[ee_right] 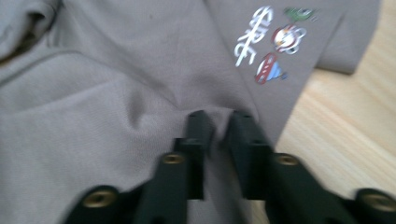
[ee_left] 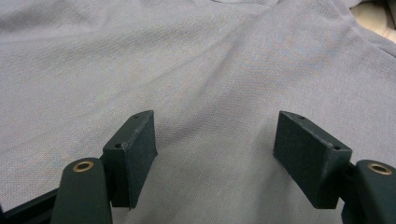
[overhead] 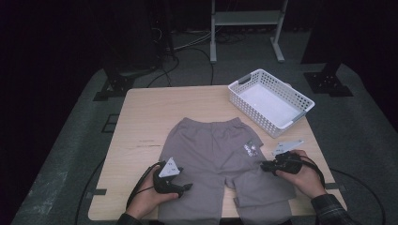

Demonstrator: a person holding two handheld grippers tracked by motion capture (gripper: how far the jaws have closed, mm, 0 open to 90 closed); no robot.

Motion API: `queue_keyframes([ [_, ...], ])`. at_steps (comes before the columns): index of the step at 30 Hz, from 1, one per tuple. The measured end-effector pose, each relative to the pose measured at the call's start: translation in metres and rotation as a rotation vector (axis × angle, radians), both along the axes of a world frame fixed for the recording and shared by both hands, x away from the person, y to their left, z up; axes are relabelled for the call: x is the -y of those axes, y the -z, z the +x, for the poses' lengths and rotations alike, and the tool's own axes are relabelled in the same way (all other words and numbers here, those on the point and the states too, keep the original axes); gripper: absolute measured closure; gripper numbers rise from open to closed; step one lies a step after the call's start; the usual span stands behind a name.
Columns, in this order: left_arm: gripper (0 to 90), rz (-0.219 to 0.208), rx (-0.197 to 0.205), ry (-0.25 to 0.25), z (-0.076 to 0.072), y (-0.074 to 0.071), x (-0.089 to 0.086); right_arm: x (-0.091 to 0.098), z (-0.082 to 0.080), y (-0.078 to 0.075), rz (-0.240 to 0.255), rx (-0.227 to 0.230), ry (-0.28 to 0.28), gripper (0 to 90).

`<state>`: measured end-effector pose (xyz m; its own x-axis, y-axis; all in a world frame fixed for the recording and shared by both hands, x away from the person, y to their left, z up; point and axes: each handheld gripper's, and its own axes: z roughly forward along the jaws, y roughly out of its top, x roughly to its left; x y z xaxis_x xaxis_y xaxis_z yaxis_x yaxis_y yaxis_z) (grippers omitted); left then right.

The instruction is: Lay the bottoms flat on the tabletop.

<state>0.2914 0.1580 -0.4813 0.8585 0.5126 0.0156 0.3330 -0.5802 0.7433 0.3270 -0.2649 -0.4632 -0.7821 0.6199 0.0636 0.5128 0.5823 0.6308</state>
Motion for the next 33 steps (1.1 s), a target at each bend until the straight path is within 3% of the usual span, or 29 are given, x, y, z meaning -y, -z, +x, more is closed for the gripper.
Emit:
queue_keyframes([
  [5,28.5,-0.001,0.001,-0.001,0.0,0.0,0.0,0.002,-0.012,0.001,-0.016,-0.025,-0.028,88.5],
  [14,28.3,0.013,-0.005,-0.003,-0.006,-0.001,0.002,0.022,-0.057,0.0,-0.028,-0.033,-0.066,87.7],
  [18,27.7,0.042,-0.025,0.006,-0.017,-0.005,0.002,0.026,-0.077,0.0,-0.024,-0.025,-0.092,79.3],
  [21,26.3,0.055,-0.035,0.016,-0.028,-0.006,0.0,0.028,-0.086,-0.003,0.028,-0.008,-0.089,69.6],
  [25,25.9,0.063,-0.041,0.028,-0.039,-0.006,-0.003,0.024,-0.085,-0.01,0.086,0.019,-0.082,62.3],
  [29,26.1,0.078,-0.061,0.043,-0.044,-0.009,-0.008,0.009,-0.075,-0.011,0.073,0.026,-0.101,59.6],
  [31,26.4,0.056,-0.083,0.023,-0.044,-0.012,-0.01,-0.001,-0.068,-0.011,0.066,0.031,-0.115,58.6],
  [33,27.3,0.025,-0.072,0.003,-0.042,-0.016,-0.012,-0.009,-0.059,-0.012,0.062,0.045,-0.116,56.8],
])
